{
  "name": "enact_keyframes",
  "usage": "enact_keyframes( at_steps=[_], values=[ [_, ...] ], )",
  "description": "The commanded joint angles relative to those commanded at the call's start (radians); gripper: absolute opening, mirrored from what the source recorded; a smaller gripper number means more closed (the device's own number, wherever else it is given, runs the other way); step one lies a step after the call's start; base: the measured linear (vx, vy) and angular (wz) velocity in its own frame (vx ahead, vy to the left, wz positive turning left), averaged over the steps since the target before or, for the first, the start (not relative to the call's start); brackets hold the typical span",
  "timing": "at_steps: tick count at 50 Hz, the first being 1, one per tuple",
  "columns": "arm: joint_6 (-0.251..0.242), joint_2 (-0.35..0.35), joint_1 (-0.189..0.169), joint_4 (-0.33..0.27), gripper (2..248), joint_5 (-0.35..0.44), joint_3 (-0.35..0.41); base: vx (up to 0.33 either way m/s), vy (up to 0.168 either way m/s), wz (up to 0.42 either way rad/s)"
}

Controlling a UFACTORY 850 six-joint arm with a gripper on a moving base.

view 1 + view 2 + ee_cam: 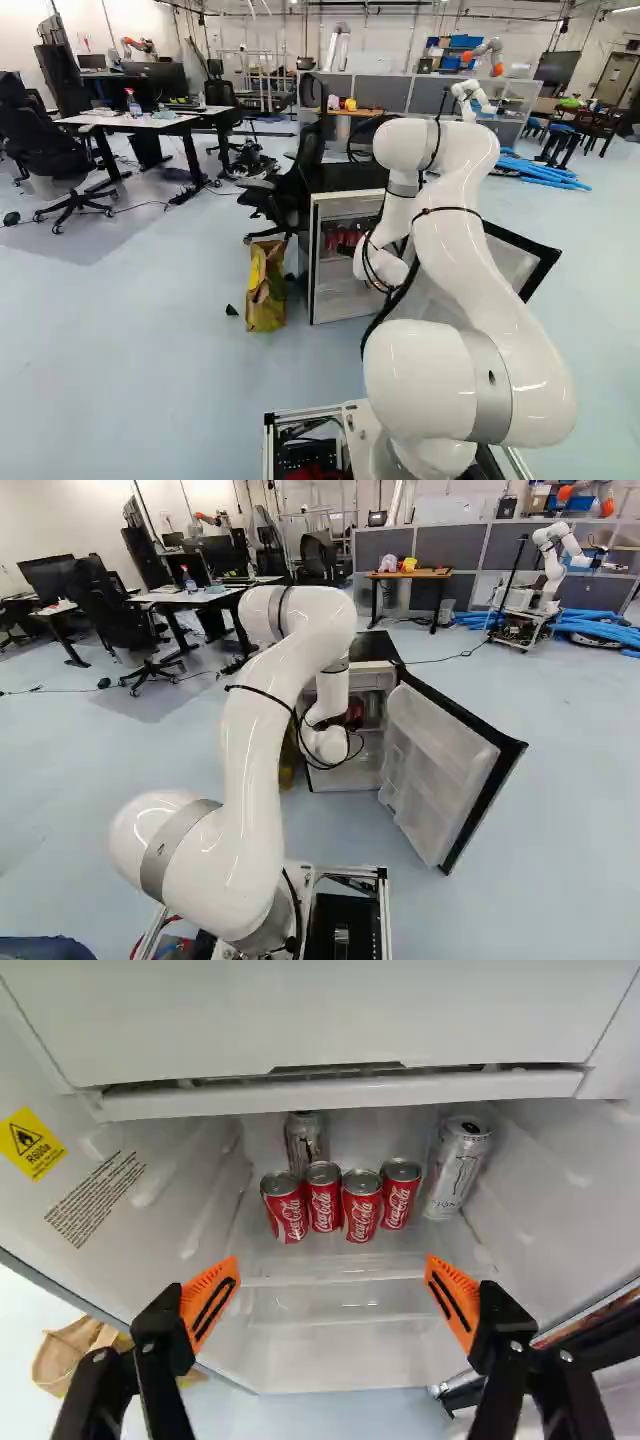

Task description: Grab a drink from the fridge

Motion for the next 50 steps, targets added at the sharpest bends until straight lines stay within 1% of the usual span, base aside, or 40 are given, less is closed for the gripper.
enact_keyframes(
  at_steps=[18,38,50],
  values=[
    [0.000,-0.076,-0.008,0.000,247,0.063,-0.073,0.000,0.000,0.000],
    [0.000,-0.155,-0.006,0.000,247,0.129,-0.145,0.000,0.000,0.000],
    [0.000,-0.202,-0.004,0.000,247,0.150,-0.190,0.000,0.000,0.000]
  ],
)
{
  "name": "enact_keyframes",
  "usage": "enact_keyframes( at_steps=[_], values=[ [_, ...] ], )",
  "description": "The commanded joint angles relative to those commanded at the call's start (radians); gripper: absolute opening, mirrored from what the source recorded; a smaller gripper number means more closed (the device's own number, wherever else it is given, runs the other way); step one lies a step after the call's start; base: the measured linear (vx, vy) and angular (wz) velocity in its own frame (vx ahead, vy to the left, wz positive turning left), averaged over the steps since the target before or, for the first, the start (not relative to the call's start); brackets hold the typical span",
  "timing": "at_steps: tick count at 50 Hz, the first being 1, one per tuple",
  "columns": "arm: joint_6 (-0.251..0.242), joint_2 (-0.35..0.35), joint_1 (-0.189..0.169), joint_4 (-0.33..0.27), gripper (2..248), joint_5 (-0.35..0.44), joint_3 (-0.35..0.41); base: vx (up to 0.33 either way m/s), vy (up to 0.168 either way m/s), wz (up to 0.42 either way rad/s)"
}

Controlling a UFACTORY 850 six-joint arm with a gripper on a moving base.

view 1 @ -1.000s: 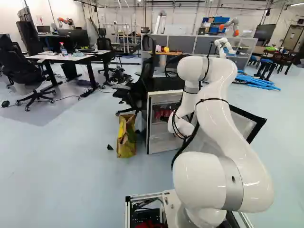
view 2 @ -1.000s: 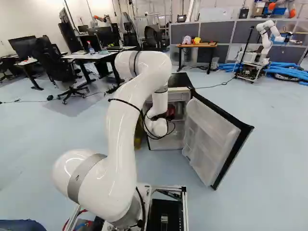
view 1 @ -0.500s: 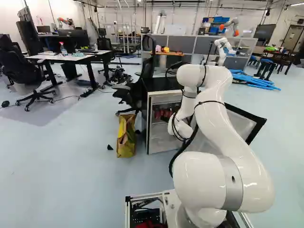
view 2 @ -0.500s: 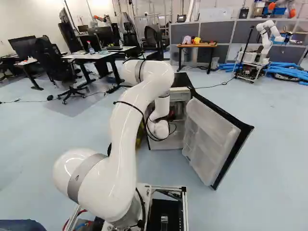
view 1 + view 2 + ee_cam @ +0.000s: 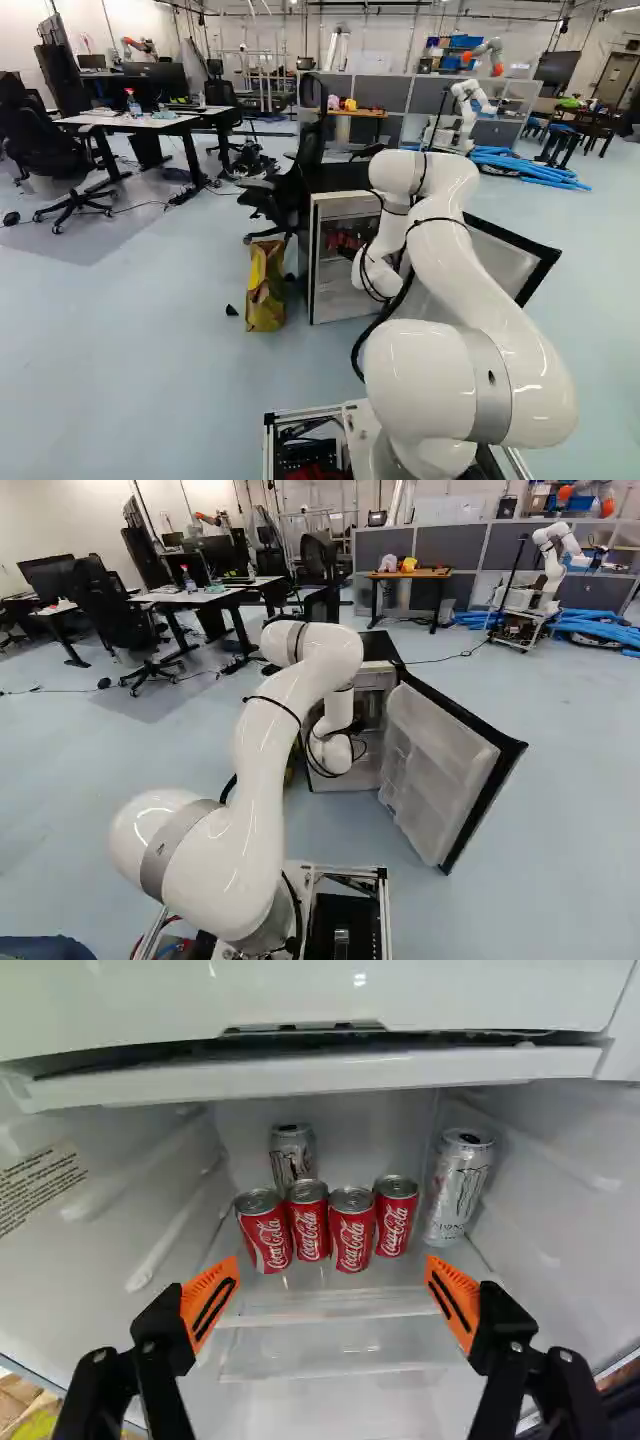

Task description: Grab a drink from the fridge

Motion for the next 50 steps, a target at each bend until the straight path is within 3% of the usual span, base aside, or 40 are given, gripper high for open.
enact_keyframes(
  at_steps=[20,50],
  values=[
    [0.000,-0.081,0.003,0.000,247,0.000,-0.081,0.000,0.000,0.000],
    [0.000,-0.081,0.003,0.000,243,0.014,-0.081,0.000,0.000,0.000]
  ],
)
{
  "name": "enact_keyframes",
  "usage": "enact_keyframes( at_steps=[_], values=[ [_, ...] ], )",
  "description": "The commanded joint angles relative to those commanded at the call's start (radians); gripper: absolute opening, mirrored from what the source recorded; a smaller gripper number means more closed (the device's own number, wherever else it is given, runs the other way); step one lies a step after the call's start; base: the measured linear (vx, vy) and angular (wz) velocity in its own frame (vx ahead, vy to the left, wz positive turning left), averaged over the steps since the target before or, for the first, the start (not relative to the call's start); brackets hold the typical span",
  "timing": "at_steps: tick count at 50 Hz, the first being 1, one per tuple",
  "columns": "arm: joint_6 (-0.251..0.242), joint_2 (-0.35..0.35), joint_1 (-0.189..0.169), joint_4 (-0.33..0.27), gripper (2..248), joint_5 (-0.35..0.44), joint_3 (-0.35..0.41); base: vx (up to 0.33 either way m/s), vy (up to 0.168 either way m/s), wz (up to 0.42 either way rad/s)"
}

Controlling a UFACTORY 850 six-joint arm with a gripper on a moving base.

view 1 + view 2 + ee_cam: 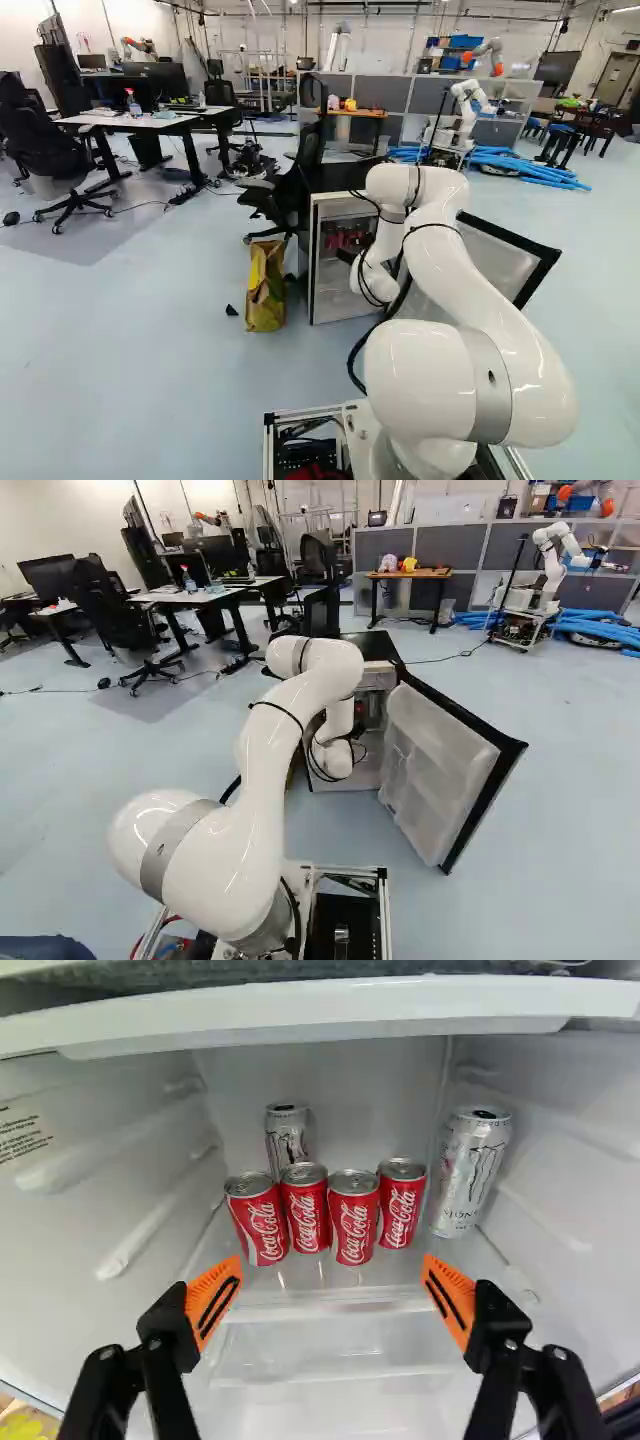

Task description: Grab a drink from the fridge

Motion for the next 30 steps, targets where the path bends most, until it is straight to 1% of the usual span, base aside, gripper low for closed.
enact_keyframes(
  at_steps=[2,3,7,8,12,13,18,19,23,24,28,29,30],
  values=[
    [0.000,0.000,0.000,0.000,243,0.000,0.000,0.000,0.000,0.000],
    [0.000,0.000,0.000,0.000,229,0.000,0.000,0.000,0.000,0.000],
    [0.000,0.000,0.000,0.000,229,0.000,0.000,0.000,0.000,0.000],
    [0.000,0.000,0.000,0.000,216,0.000,0.000,0.000,0.000,0.000],
    [0.000,0.000,0.000,0.000,216,0.000,0.000,0.000,0.000,0.000],
    [0.000,0.000,0.000,0.000,204,0.000,0.000,0.000,0.000,0.000],
    [0.000,0.000,0.000,0.000,204,0.000,0.000,0.000,0.000,0.000],
    [0.000,0.000,0.000,0.000,192,0.000,0.000,0.000,0.000,0.000],
    [0.000,0.000,0.000,0.000,192,0.000,0.000,0.000,0.000,0.000],
    [0.000,0.000,0.000,0.000,180,0.000,0.000,0.000,0.000,0.000],
    [0.000,0.000,0.000,0.000,180,0.000,0.000,0.000,0.000,0.000],
    [0.000,0.000,0.000,0.000,168,0.000,0.000,0.000,0.000,0.000],
    [0.000,0.000,0.000,0.000,168,0.000,0.000,0.000,0.000,0.000]
  ],
)
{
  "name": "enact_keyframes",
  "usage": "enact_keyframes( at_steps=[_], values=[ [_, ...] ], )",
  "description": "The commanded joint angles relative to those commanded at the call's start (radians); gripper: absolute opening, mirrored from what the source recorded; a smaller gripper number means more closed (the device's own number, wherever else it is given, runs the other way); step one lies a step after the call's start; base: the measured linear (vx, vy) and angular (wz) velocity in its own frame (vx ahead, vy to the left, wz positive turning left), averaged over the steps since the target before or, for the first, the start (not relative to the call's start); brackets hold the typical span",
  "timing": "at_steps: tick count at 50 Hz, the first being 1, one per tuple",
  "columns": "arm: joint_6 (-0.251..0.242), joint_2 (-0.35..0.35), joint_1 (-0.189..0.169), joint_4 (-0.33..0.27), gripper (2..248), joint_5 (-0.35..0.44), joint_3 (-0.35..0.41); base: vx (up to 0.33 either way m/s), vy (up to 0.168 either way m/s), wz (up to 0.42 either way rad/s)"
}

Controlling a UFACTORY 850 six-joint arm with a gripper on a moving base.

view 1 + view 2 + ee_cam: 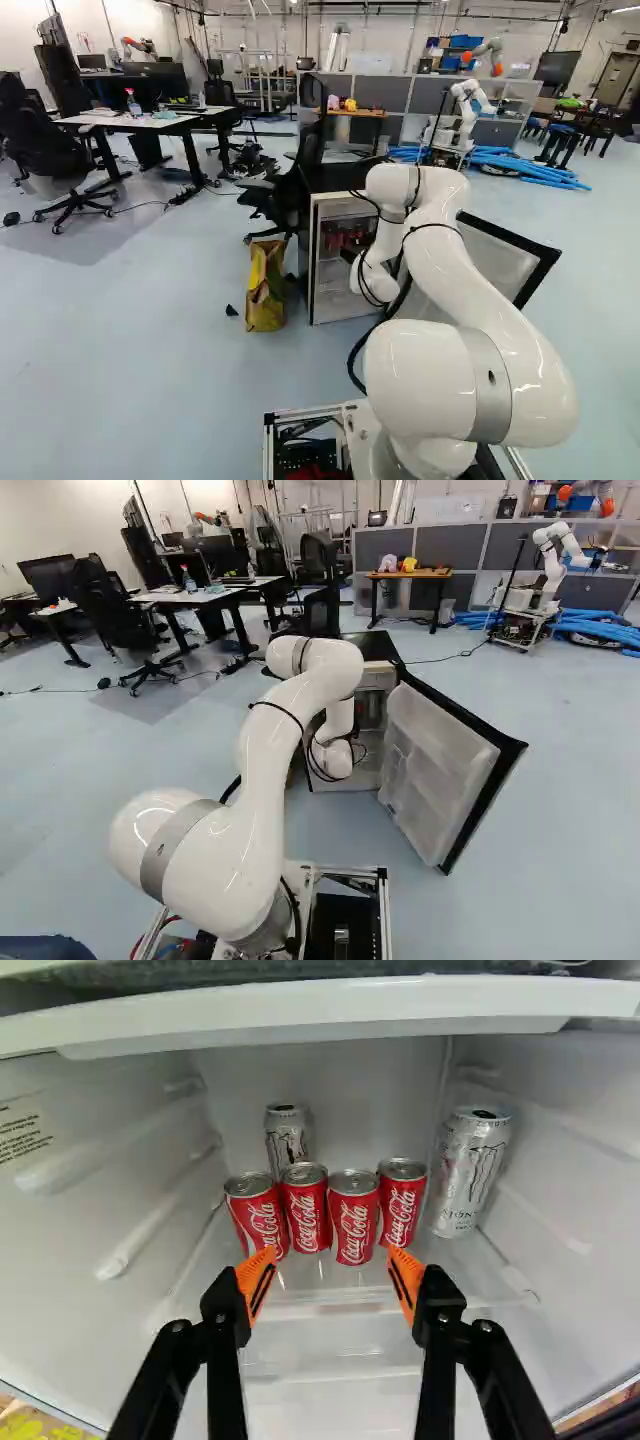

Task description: Grab a drink from the fridge

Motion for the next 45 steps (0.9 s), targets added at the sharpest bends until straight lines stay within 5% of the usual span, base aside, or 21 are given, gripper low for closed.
enact_keyframes(
  at_steps=[10,45],
  values=[
    [0.000,0.000,0.000,0.000,147,0.000,0.000,0.000,0.000,0.000],
    [0.000,-0.002,0.000,0.000,151,0.000,-0.003,0.000,0.000,0.000]
  ],
)
